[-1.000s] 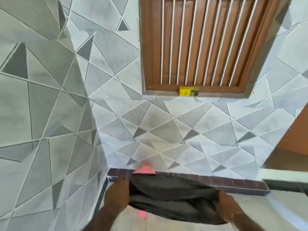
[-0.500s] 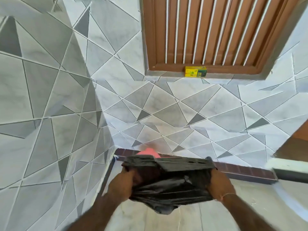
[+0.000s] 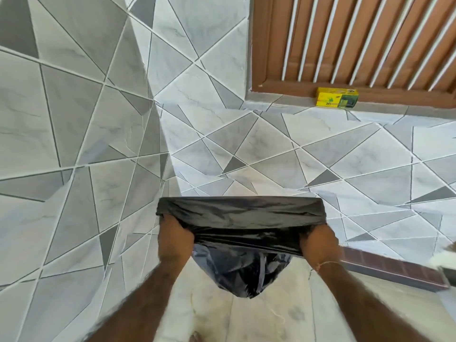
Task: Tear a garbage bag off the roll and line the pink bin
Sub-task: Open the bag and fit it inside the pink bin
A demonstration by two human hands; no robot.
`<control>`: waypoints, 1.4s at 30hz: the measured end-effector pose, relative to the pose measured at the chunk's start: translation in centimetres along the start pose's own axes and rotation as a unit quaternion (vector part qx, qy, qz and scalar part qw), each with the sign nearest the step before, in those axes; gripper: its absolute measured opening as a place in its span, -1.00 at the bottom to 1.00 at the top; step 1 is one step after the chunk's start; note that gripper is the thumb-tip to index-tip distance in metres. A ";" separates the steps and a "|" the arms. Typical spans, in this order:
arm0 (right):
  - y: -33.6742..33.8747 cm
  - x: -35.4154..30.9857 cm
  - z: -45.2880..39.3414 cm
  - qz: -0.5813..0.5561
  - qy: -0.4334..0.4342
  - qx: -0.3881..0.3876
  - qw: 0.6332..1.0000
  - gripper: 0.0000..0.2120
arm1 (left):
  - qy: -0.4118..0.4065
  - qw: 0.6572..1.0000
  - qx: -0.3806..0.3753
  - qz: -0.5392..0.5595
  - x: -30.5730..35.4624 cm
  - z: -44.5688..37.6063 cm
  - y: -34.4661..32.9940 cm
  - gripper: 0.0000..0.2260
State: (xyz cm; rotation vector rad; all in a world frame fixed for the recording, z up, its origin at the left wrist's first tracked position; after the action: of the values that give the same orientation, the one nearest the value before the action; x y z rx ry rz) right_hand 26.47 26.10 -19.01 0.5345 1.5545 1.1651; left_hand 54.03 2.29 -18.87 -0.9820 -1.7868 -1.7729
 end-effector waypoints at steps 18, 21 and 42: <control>-11.8 -11.4 -7.0 -0.003 -0.105 -0.088 0.991 -0.63 | -0.007 0.974 -0.186 -0.130 -7.6 -17.3 -1.9 -0.51; -12.5 -13.0 -7.8 -0.031 -0.125 -0.068 0.989 -0.65 | -0.016 0.978 -0.178 -0.104 -7.5 -18.2 -1.9 -0.47; -21.3 -16.8 -11.2 0.076 -0.014 -0.359 0.930 -0.57 | -0.048 0.779 -0.498 -0.379 -10.4 -22.3 -7.3 -0.72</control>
State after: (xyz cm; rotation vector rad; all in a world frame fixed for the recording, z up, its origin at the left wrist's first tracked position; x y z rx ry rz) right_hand 26.59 -1.06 -30.23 0.1720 0.9627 1.7198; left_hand 51.58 -20.88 -29.55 -0.6621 -1.2703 -3.4222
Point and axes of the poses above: each hand's wrist, its own z-axis away from the middle knuckle, its own y-axis out of the back of the hand, x = y × z, the point moved 6 cm from there along -z, towards the middle knuckle, and after that the axes turned 1 degree about z, right-handed, at the moved point
